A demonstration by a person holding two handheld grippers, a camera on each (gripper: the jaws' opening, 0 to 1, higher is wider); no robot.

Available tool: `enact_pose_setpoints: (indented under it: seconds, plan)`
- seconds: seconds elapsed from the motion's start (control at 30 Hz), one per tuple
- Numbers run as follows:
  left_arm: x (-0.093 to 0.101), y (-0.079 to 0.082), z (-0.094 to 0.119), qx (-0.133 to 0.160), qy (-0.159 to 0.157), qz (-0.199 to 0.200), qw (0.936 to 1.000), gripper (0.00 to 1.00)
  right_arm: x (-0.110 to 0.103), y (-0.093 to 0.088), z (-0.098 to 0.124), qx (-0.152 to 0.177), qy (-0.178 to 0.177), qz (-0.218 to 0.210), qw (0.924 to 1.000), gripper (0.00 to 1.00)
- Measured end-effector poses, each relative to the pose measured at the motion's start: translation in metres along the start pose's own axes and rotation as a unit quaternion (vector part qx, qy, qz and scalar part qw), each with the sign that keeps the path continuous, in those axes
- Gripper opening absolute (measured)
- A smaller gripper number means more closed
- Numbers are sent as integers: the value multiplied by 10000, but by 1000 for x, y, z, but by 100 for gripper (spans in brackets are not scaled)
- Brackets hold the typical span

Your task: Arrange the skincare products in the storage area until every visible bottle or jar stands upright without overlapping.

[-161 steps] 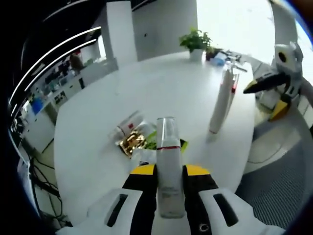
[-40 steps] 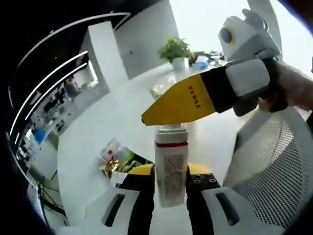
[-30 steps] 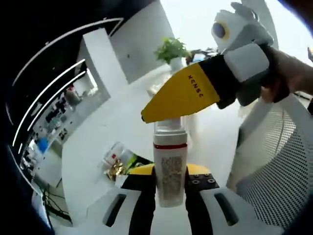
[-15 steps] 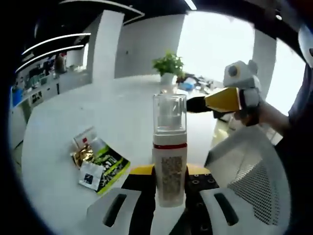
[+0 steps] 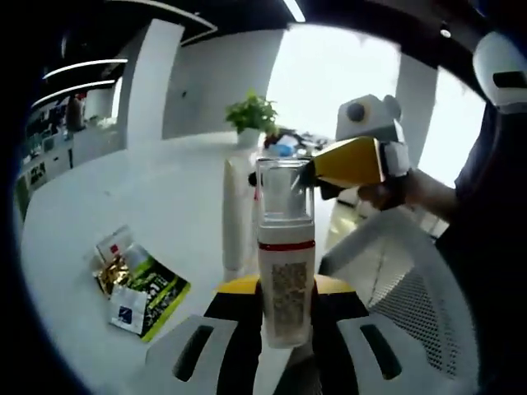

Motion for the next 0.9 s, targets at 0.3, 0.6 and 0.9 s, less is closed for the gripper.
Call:
enact_pose_setpoints:
  seconds: [0.3, 0.6, 0.9]
  plan:
    - [4, -1, -3, -92, -141, -113, 9998, 18, -5, -1, -4, -112, 79, 123, 9998, 28]
    - [2, -4, -4, -277, -79, -191, 9994, 18, -5, -4, -5, -134, 105, 53, 9998, 22]
    - [-8, -7, -8, -643, 353, -757, 9944, 21, -4, -5, -11, -150, -88, 521, 9985, 21]
Point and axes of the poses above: the point that each gripper's makers call its tool centre point, and the gripper's own axes: z roughly backward along the fingers, x roughly to its right, y roughly out of its top, the point moved 9 cm from there along z, roughly backward along the fingers, and after that the axes turned 15 degrees about -y, right-handed, at the moved point
